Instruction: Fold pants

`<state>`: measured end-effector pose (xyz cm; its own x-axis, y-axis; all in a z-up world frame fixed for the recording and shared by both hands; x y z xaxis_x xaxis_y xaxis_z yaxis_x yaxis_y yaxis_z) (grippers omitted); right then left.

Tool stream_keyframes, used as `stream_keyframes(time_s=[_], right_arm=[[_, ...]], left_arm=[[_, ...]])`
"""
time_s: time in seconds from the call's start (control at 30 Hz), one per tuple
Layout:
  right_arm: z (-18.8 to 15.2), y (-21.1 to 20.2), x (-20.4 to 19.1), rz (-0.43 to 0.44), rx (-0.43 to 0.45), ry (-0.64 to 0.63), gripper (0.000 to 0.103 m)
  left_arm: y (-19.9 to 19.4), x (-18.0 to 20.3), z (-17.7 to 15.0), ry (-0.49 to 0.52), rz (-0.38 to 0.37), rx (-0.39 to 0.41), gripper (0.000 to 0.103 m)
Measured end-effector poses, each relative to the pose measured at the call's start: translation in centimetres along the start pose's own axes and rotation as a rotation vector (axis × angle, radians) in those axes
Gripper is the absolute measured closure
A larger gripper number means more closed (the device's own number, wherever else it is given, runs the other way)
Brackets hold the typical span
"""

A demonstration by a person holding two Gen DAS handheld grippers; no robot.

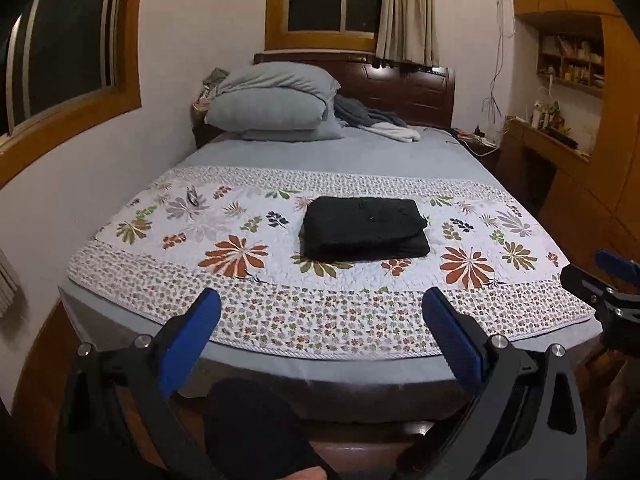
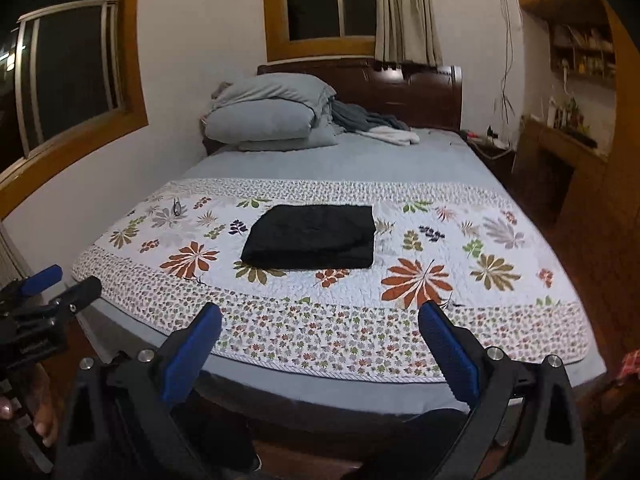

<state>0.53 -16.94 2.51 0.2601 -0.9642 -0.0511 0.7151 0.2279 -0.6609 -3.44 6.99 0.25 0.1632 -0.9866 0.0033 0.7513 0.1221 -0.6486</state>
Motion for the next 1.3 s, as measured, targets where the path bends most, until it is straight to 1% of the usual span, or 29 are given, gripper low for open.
stream_keyframes(time_s=[0.1, 0.23, 0.33, 0.5, 0.7, 0.93, 1.03, 1.17, 1.3], right_arm=[[0.1, -2.0, -0.8, -0.021, 0.026, -0.021, 0.004], [-0.2, -3.8, -1.5, -0.014, 0.052, -0.031, 0.004], [-0.6, -4.2, -1.8, -0.012, 0.054, -0.032, 0.004], [-1.1, -4.0, -1.6, -0.011, 0.047, -0.024, 0.004], [-1.3, -3.7, -1.4, -0.009, 0.045, -0.011, 0.004], [-1.2, -2.9, -1.5, 0.006, 0.042, -0.01, 0.004], [-1.1, -2.5, -1.6, 0.015, 0.041, -0.006, 0.004], [-1.0, -2.0, -1.6, 0.019, 0.038, 0.0, 0.004], [-1.2, -1.7, -1.5, 0.021, 0.031, 0.003, 0.004]], left_arm=[[-1.4, 0.0, 0.2, 0.013, 0.019, 0.024, 0.003], [-2.1, 0.3, 0.0, 0.024, 0.003, 0.02, 0.003], [-2.4, 0.7, -0.4, 0.025, -0.004, 0.016, 0.003], [-2.2, 0.8, -1.1, 0.016, -0.014, 0.01, 0.003], [-1.7, 0.6, -1.7, 0.011, -0.001, 0.0, 0.003], [-1.3, 0.7, -1.1, 0.016, -0.004, 0.013, 0.003], [-0.8, 1.0, -1.0, 0.017, -0.021, 0.005, 0.003], [-0.4, 1.0, -1.0, 0.022, -0.006, 0.0, 0.003], [-0.2, 1.0, -0.9, 0.022, -0.008, -0.003, 0.003]])
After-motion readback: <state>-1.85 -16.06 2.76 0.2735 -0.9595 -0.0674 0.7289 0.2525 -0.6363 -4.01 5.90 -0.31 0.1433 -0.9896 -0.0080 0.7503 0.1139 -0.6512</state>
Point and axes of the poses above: each gripper's, at about its wrist camera, not at the fingertips, and y roughly the way its jaws point, x to its right, z to its top, the point moved 9 cm from there along y, roughly the way its jaws point, and after that the axes turned 6 degrees about -x, right-handed, at the moved point
